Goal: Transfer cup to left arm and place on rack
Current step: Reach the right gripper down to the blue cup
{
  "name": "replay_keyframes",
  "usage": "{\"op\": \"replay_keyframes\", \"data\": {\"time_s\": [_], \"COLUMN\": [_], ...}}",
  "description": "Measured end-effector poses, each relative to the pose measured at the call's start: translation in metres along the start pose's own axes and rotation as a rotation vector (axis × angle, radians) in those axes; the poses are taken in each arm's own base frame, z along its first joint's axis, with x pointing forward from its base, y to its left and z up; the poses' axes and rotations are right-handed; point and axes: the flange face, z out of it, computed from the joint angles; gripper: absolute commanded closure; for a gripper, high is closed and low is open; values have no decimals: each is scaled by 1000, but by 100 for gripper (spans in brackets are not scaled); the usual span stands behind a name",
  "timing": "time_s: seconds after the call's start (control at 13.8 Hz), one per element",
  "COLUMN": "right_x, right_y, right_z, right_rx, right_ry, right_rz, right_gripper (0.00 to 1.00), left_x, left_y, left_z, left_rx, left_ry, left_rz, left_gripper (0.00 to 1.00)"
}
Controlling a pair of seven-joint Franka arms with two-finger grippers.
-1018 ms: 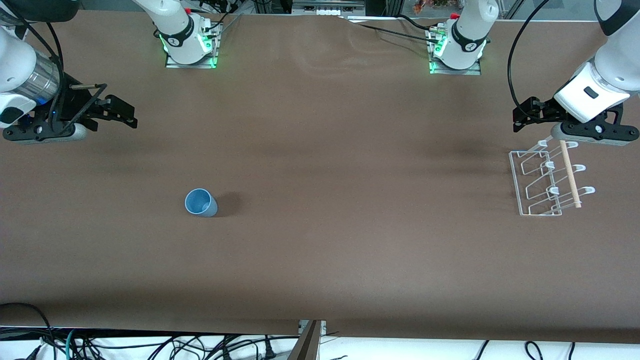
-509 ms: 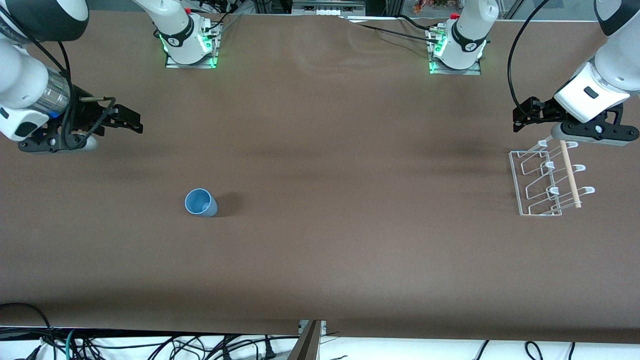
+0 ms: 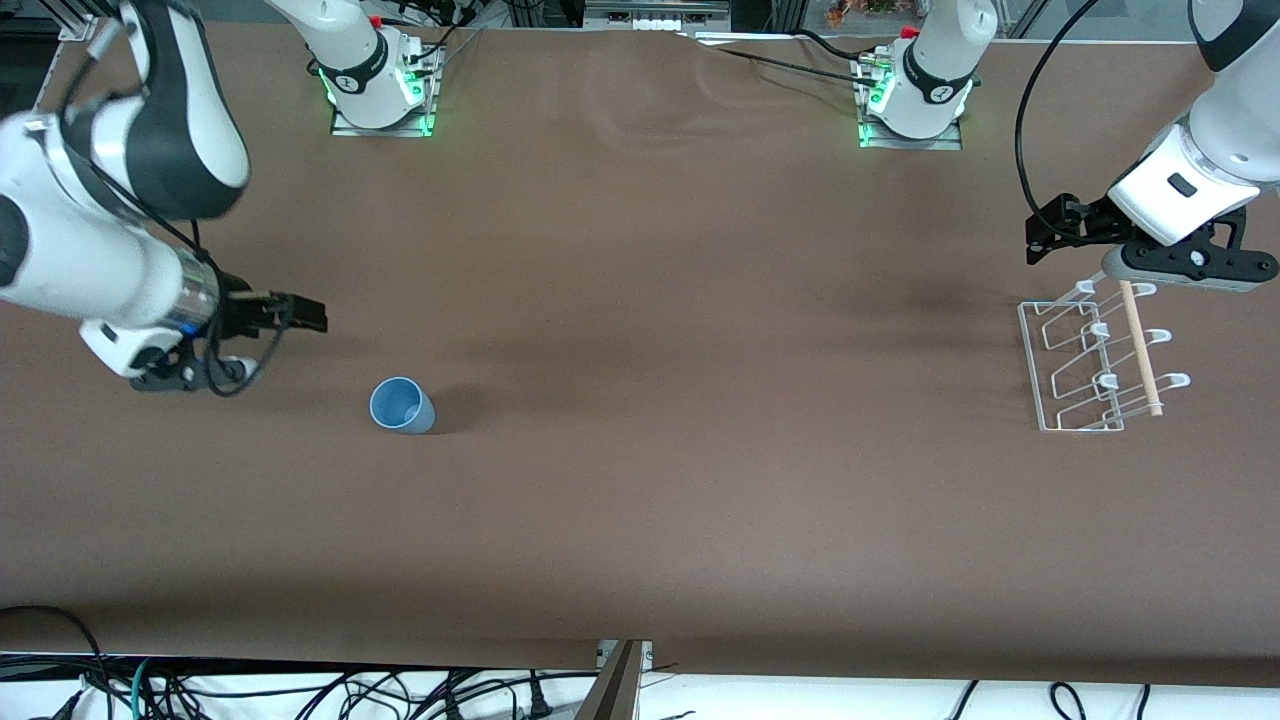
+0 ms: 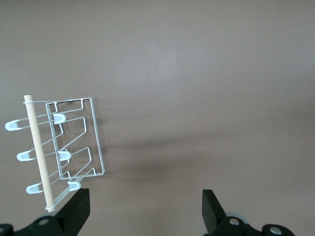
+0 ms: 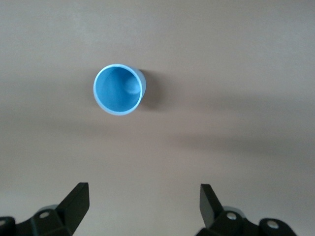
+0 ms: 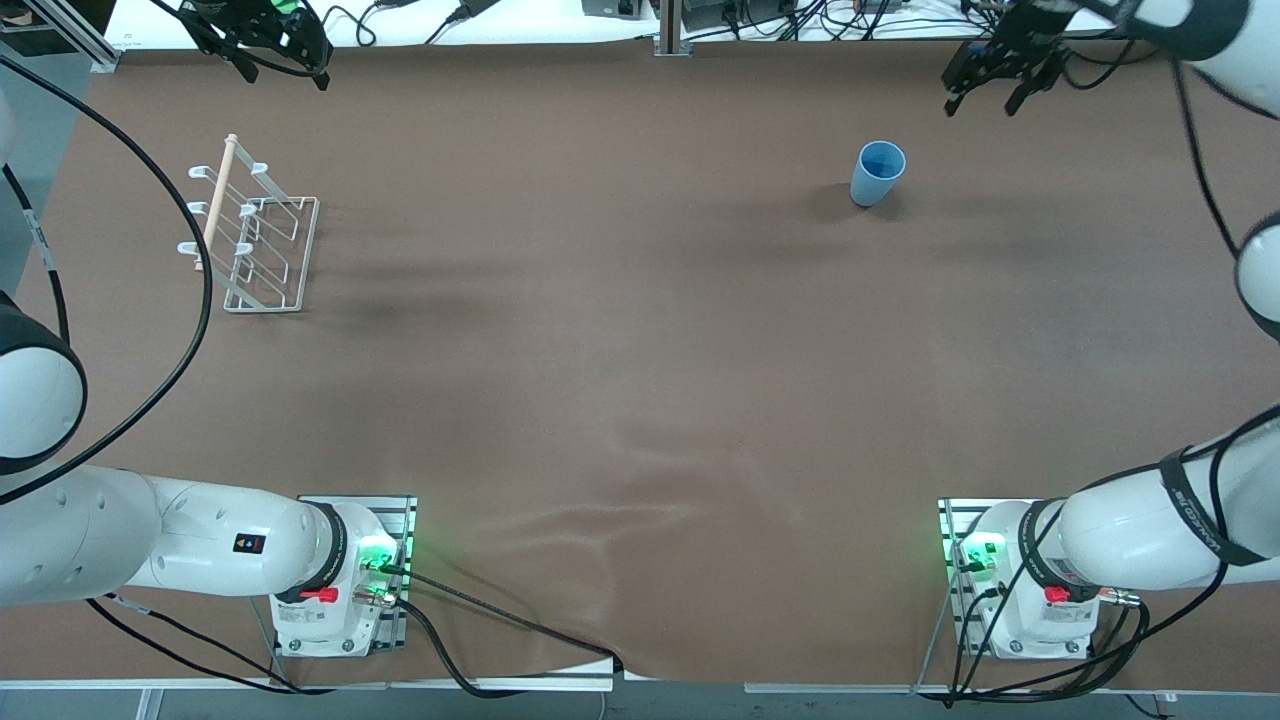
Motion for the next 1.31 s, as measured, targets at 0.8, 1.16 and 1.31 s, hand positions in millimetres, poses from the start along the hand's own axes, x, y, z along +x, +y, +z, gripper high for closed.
{"op": "replay_keyframes", "data": {"time_s": [0.8,1.16,1.31], "right_x": [56,60,60], "right_y": [-8,-11,-14], "right_z": [121,151,156], "right_rx": [-3,-6,-7], "right_ry": [54,26,20], "right_rz": [-18,-22,-28], "right_gripper": [1,50,85], "left_x": [0,0,0], "left_y": [0,0,0], "left_z": [0,0,0], "left_rx": [0,0,0], "left_ry": [-1,-1,-2], "left_rz": [0,0,0], "left_gripper": [0,0,0]}}
